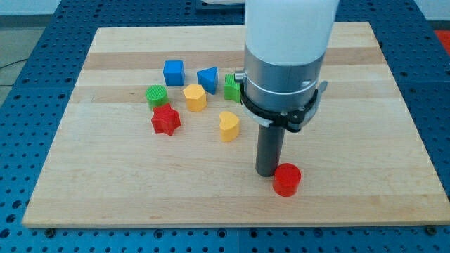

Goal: Push the red star into the red circle

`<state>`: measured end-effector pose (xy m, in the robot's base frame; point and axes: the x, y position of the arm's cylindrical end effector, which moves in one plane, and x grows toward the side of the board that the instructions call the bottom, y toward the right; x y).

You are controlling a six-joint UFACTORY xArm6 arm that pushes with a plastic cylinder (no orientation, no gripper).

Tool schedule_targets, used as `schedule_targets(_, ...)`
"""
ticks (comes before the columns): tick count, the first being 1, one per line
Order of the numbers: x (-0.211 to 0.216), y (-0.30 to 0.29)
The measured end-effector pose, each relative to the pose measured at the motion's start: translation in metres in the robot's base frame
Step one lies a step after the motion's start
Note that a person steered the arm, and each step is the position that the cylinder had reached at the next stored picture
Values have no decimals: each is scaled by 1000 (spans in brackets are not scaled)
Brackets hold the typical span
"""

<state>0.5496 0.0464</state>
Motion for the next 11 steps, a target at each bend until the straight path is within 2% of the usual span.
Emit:
schedule_targets(1,20,-14)
schedule_targets(3,16,88)
schedule_targets(4,5,-4)
schedule_targets(6,-18,-260)
schedule_targets(7,-96,-289)
schedule_targets(8,-138,-223)
schedule_targets(9,-109,-172)
schedule_targets(10,-50,-161)
schedule_targets(11,-36,-121)
